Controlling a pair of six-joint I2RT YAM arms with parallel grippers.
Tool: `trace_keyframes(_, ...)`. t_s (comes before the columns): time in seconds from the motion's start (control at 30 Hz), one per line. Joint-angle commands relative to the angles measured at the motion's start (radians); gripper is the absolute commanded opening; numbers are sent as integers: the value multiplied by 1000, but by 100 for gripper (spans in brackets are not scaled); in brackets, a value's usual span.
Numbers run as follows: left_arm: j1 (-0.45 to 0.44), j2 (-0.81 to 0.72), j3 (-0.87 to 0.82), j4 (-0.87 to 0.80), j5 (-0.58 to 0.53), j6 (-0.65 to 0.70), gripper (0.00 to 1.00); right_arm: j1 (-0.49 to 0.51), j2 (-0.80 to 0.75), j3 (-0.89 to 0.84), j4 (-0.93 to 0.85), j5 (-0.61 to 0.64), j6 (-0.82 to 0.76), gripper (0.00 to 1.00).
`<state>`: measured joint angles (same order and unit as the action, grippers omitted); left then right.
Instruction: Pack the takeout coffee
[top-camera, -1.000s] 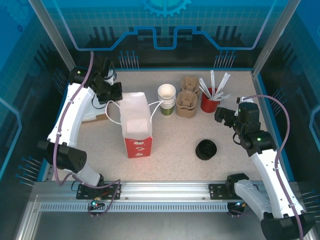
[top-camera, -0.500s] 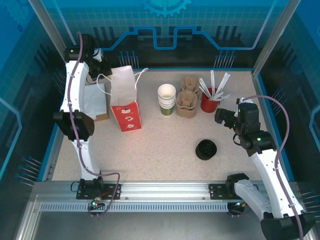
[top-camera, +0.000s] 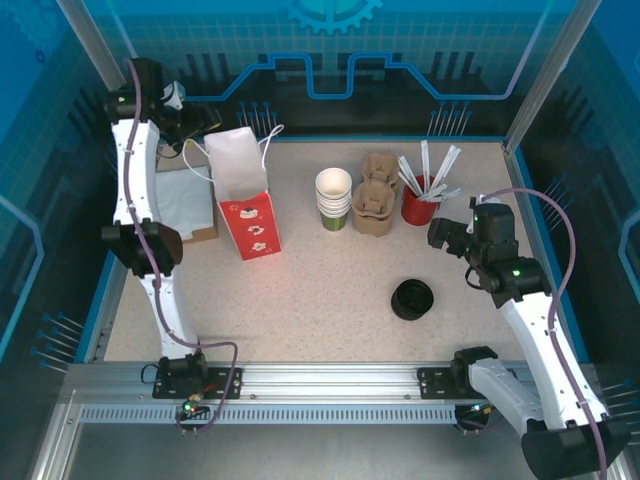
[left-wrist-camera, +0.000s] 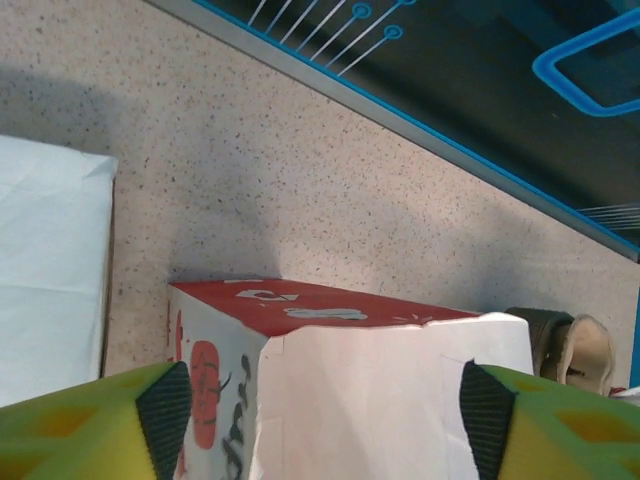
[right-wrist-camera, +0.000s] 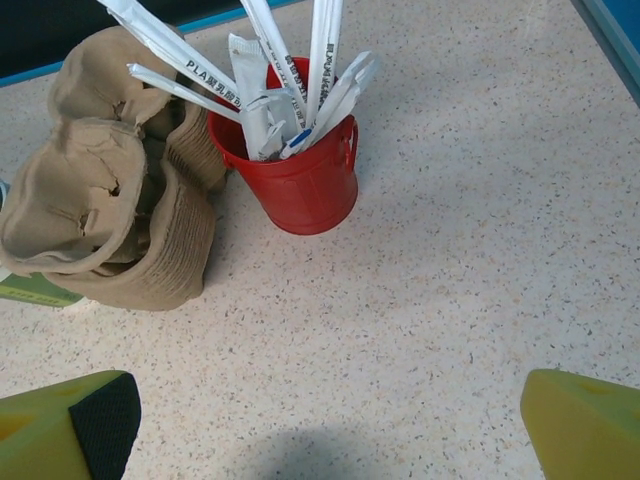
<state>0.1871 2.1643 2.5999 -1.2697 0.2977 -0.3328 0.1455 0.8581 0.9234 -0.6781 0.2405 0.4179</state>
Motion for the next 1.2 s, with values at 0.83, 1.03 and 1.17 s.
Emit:
trace_keyframes(0.83,-425,-1280,-1273,443,112,-247,83,281,573,562,-97,-187,186,77)
trace_keyframes(1.03,-595,-1351,-1556,571,51,-364,83,324,849,848,-190,-197,155,66)
trace_keyframes(1.17,-641,-1352,-1685,656,7,-422,83,327,1014,1025,-282,-200,144,61)
